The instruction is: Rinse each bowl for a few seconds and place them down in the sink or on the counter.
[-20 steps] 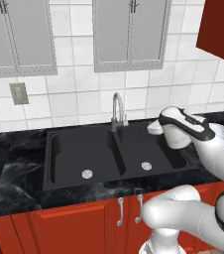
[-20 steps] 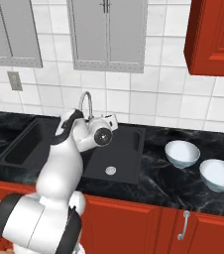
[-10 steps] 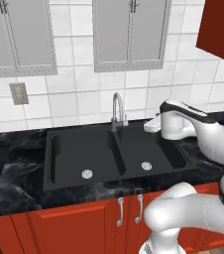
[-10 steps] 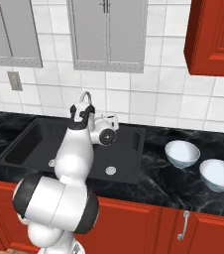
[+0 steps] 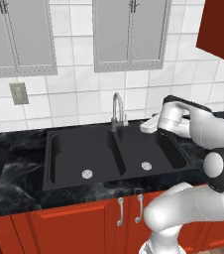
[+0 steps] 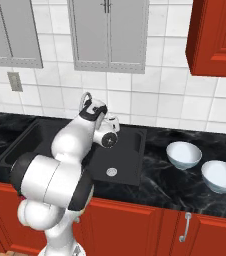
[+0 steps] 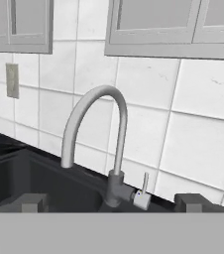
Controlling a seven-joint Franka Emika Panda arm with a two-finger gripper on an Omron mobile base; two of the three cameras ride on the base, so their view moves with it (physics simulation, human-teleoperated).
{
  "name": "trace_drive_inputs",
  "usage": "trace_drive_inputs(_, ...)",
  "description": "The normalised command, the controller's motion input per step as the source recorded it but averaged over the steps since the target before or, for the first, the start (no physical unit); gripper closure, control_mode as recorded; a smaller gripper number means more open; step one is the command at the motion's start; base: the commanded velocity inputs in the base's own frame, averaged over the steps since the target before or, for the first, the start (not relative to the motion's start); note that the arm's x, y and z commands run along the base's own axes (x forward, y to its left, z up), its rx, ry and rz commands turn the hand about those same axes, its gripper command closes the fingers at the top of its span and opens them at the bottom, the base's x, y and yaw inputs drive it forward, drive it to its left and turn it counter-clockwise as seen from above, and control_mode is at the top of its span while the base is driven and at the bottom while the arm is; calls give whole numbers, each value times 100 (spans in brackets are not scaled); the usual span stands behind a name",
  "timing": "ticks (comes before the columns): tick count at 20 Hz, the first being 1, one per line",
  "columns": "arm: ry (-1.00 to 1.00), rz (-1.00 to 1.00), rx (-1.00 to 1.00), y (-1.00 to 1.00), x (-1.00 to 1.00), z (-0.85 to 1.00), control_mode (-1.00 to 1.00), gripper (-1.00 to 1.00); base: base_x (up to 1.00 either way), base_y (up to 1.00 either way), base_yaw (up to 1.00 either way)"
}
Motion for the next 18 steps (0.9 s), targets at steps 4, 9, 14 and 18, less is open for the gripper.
trace_drive_inputs(4,-4,0,0,1,33,-3,-100,-100,0,0,0)
trace_drive_inputs(9,-2,0,0,0,36,-4,-100,-100,0,0,0)
trace_drive_inputs(14,0,0,0,0,37,-6,-100,-100,0,0,0)
trace_drive_inputs(18,0,0,0,0,44,-1,-100,-100,0,0,0)
